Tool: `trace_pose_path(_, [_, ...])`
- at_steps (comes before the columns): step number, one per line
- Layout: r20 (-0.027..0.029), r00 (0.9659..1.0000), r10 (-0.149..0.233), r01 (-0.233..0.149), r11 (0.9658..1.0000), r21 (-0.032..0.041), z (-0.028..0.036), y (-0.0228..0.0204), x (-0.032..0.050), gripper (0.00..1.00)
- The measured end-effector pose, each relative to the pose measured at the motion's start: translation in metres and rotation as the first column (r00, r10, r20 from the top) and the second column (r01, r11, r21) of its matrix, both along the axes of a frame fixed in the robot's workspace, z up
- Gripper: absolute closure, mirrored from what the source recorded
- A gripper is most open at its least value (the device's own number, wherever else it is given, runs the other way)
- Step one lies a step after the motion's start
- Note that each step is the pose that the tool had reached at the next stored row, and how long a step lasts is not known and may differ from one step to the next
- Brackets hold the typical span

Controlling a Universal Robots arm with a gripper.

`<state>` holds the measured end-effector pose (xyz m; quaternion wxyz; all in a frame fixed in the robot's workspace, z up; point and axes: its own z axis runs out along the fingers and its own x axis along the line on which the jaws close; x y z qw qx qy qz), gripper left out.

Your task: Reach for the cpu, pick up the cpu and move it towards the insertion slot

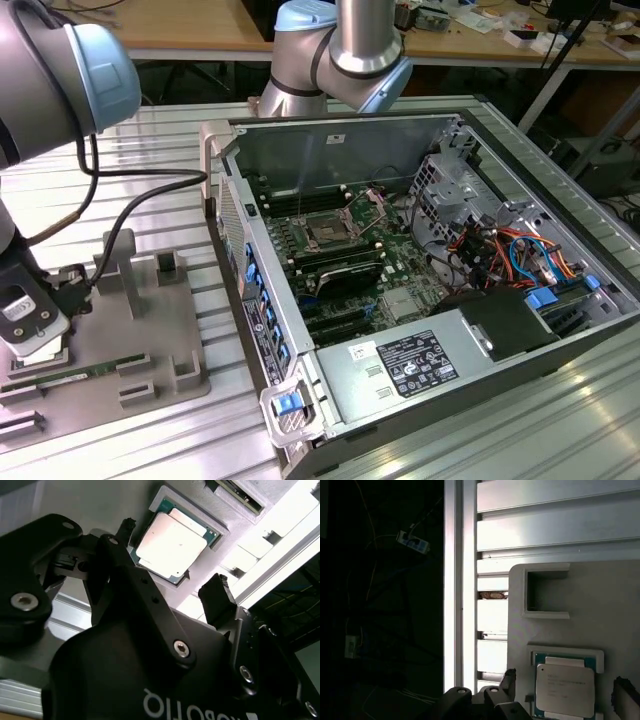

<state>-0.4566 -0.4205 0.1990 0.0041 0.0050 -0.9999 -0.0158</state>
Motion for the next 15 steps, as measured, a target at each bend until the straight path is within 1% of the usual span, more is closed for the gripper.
trace_pose_path(2, [-0.0003,1.0000,0.000,0.000,1.0000,-0.0002,-0.0049,0.0000,0.0000,0.20])
trace_pose_path(5, [-0.0003,1.0000,0.000,0.000,1.0000,-0.0002,-0.0089,0.0000,0.0000,0.20])
trace_pose_path(10, [-0.0008,1.0000,0.000,0.000,1.0000,-0.0002,-0.0118,0.0003,0.0000,0.20])
trace_pose_path(12, [-0.0029,1.0000,-0.001,0.001,1.0000,-0.0003,-0.0133,0.0006,-0.0001,0.20])
trace_pose_path(15, [-0.0029,1.0000,-0.001,0.001,1.0000,-0.0007,-0.0139,0.0006,0.0000,0.20])
